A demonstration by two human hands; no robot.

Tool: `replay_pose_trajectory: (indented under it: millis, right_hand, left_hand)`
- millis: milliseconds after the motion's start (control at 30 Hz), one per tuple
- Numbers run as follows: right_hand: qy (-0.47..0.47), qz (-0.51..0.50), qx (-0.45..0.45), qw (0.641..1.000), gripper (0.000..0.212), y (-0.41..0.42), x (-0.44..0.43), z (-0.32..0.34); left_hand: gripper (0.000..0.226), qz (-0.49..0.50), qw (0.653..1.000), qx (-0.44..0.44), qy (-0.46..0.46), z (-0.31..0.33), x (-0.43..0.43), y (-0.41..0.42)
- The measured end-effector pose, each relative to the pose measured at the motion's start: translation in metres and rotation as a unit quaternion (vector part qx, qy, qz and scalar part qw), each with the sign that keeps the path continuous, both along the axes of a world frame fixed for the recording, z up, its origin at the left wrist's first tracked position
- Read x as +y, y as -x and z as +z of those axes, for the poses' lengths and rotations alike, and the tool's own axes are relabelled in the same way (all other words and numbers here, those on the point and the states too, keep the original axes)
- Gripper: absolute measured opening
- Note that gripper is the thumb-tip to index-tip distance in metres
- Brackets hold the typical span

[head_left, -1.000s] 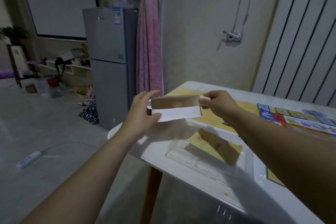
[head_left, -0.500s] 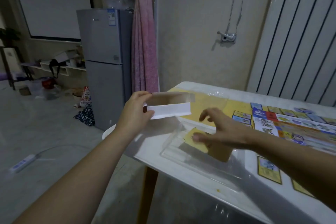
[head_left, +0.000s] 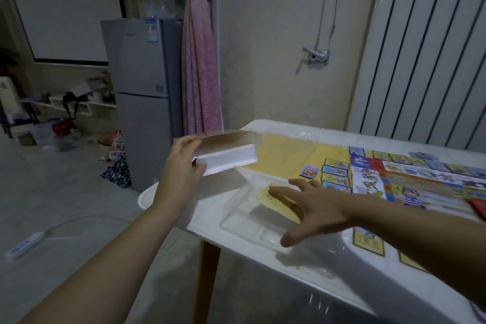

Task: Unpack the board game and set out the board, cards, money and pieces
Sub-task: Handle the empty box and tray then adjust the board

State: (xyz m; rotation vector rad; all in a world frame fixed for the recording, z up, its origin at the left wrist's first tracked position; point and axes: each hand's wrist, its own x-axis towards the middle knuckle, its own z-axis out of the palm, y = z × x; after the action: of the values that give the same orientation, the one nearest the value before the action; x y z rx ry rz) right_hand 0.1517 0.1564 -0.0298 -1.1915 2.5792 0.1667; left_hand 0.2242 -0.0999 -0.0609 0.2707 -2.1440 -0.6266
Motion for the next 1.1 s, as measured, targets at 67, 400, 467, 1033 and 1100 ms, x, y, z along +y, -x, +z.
replay_pose_trajectory:
  millis: [67,400,467,1033,1100]
  right_hand:
    - [0.019,-0.004,-0.015,1.0,0.113,-0.005,0.012,0.011]
    - [0.051,0.001,0.0,0.999,0.113,-0.011,0.021,0.043]
    - [0.041,0.001,-0.004,0.999,0.111,-0.009,0.023,0.038]
    - [0.015,-0.073,-0.024,0.997,0.103,-0.007,-0.001,0.04]
    - [0.017,-0.078,-0.021,0.997,0.104,-0.008,-0.003,0.04]
  left_hand:
    - [0.048,0.001,1.0,-0.003,-0.001,-0.006,0.004,-0.002]
    - [0.043,-0.055,0.998,-0.015,0.028,-0.03,0.052,-0.008]
    - [0.043,-0.065,0.997,-0.012,0.025,-0.032,0.054,-0.01]
    - [0.062,-0.054,0.994,-0.038,-0.083,-0.03,0.074,-0.026]
    - [0.067,-0.056,0.993,-0.05,-0.09,-0.032,0.072,-0.026]
